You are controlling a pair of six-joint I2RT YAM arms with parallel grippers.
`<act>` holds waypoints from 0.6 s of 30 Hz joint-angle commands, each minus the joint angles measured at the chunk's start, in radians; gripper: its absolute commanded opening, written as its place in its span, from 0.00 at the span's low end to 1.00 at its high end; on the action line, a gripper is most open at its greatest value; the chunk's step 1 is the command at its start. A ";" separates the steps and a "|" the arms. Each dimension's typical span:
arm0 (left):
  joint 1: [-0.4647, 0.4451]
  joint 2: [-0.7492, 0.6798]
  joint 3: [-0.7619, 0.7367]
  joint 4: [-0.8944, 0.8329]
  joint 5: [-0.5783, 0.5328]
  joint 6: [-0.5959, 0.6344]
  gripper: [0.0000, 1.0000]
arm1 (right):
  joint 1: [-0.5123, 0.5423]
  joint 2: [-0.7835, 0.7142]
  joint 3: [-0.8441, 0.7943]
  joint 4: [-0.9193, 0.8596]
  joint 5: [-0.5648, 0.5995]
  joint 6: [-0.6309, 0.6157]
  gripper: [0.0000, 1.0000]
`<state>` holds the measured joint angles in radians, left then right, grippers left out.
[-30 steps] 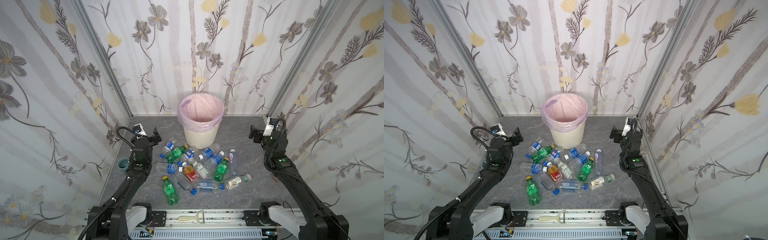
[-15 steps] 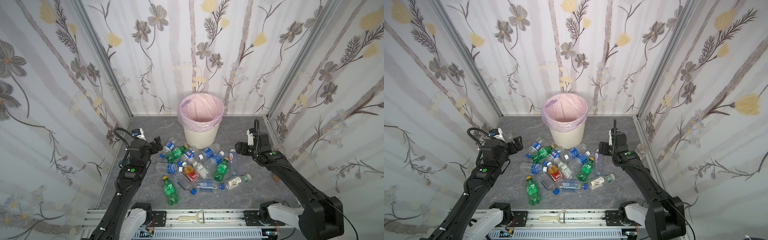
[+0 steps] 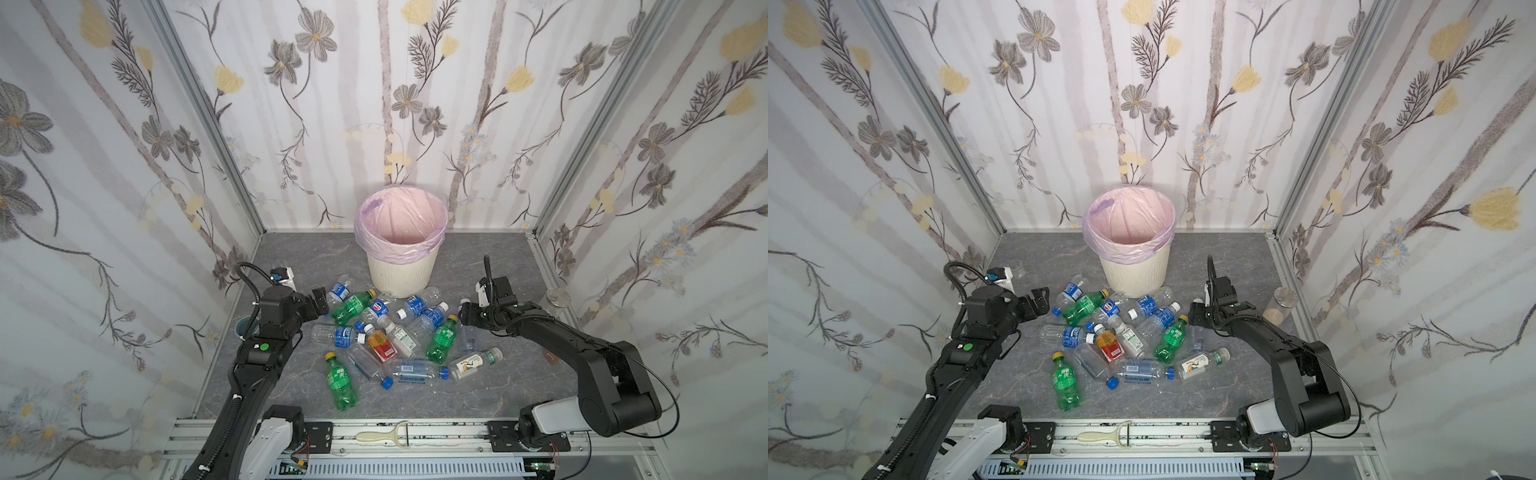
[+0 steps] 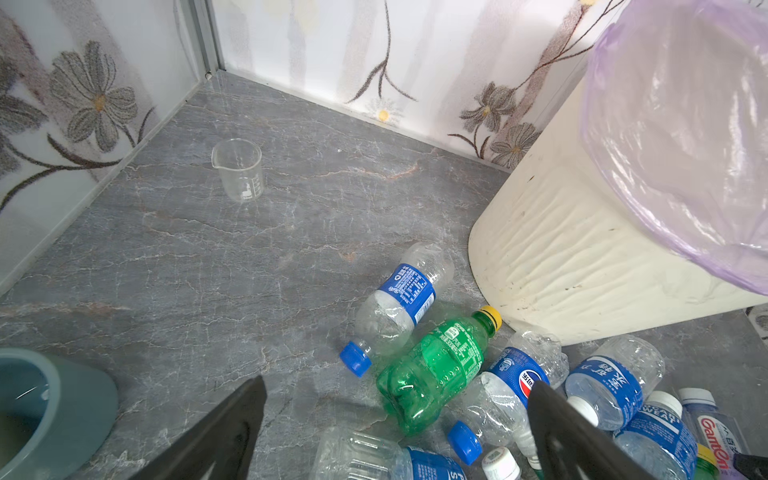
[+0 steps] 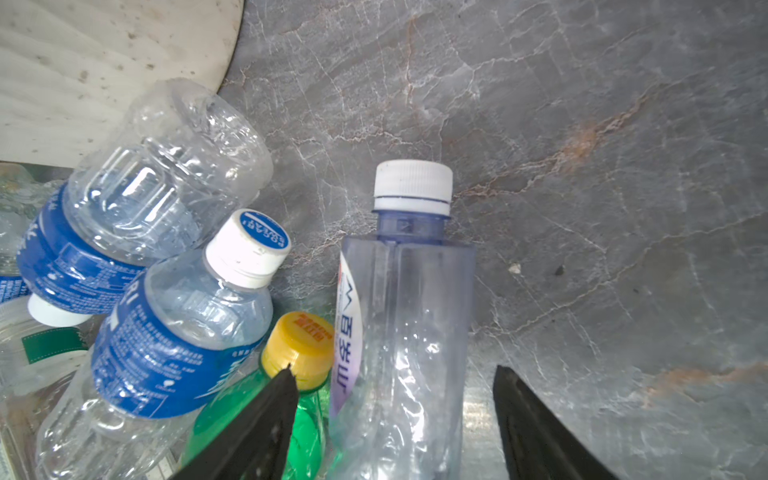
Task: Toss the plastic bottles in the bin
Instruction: 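Lower the right gripper onto a clear bottle with white cap and grasp it, then lift the clear bottle with the right gripper over the bin and release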
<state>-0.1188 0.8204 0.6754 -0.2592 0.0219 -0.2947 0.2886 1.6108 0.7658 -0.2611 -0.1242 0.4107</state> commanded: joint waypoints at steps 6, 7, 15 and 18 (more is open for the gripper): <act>0.000 -0.002 -0.010 0.000 0.012 -0.006 1.00 | 0.021 0.069 -0.005 0.045 0.070 0.032 0.62; 0.000 0.000 -0.012 0.000 0.012 -0.006 1.00 | 0.027 0.072 -0.005 0.045 0.083 0.033 0.61; 0.001 -0.002 -0.030 0.001 -0.019 -0.057 1.00 | 0.039 0.008 -0.004 0.070 0.158 0.034 0.48; -0.001 -0.013 -0.033 0.001 -0.024 -0.063 1.00 | 0.039 -0.094 -0.005 0.089 0.175 0.016 0.44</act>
<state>-0.1188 0.8150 0.6460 -0.2600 0.0193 -0.3275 0.3260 1.5822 0.7582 -0.2390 0.0071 0.4358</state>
